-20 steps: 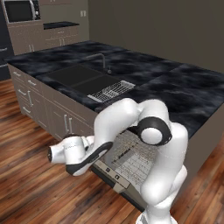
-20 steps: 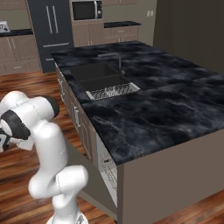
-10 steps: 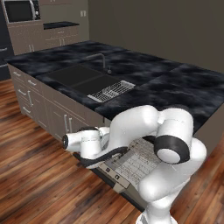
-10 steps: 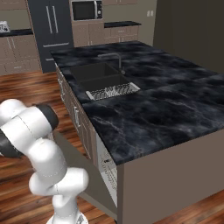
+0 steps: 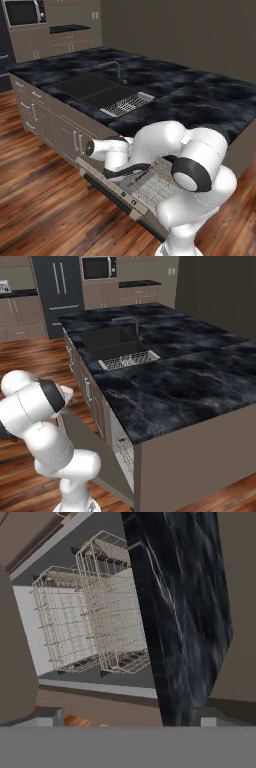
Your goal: Open the dishwasher door and pull out the top rack.
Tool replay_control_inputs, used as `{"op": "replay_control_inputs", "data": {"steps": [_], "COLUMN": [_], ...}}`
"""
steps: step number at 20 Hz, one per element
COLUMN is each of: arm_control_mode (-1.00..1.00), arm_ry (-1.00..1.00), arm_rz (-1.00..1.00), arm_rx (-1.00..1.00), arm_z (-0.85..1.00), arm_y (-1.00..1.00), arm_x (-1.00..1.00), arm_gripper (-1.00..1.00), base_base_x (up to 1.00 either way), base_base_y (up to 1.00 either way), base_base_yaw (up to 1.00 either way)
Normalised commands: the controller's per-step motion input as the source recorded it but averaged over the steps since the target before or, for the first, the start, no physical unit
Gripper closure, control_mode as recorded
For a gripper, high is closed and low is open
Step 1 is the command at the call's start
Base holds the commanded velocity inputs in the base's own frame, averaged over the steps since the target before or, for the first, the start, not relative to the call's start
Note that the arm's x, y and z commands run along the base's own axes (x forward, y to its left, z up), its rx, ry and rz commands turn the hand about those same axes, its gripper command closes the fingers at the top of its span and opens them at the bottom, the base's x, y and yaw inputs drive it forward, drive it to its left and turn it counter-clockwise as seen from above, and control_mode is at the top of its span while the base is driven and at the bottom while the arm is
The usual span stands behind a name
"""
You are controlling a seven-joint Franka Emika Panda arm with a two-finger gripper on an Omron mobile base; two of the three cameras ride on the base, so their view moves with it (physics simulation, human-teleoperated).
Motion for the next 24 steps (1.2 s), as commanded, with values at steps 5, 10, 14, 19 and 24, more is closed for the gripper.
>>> {"op": "replay_control_inputs", "data": {"steps": [5, 10, 14, 19, 24], "arm_control_mode": [-1.0, -1.0, -1.0, -1.0, -1.0], "arm_ry": [0.23, 0.24, 0.22, 0.17, 0.12], "arm_rz": [0.0, 0.0, 0.0, 0.0, 0.0], "arm_rx": [0.0, 0.0, 0.0, 0.0, 0.0], "arm_z": [-0.21, -0.29, -0.36, -0.49, -0.5], "arm_y": [-0.09, -0.04, 0.0, 0.0, 0.0], "arm_x": [0.55, 0.47, 0.34, 0.27, 0.28], "arm_gripper": [-1.0, -1.0, -1.0, -1.0, -1.0], "base_base_x": [0.0, 0.0, 0.0, 0.0, 0.0], "base_base_y": [0.0, 0.0, 0.0, 0.0, 0.0], "base_base_yaw": [0.0, 0.0, 0.0, 0.0, 0.0]}}
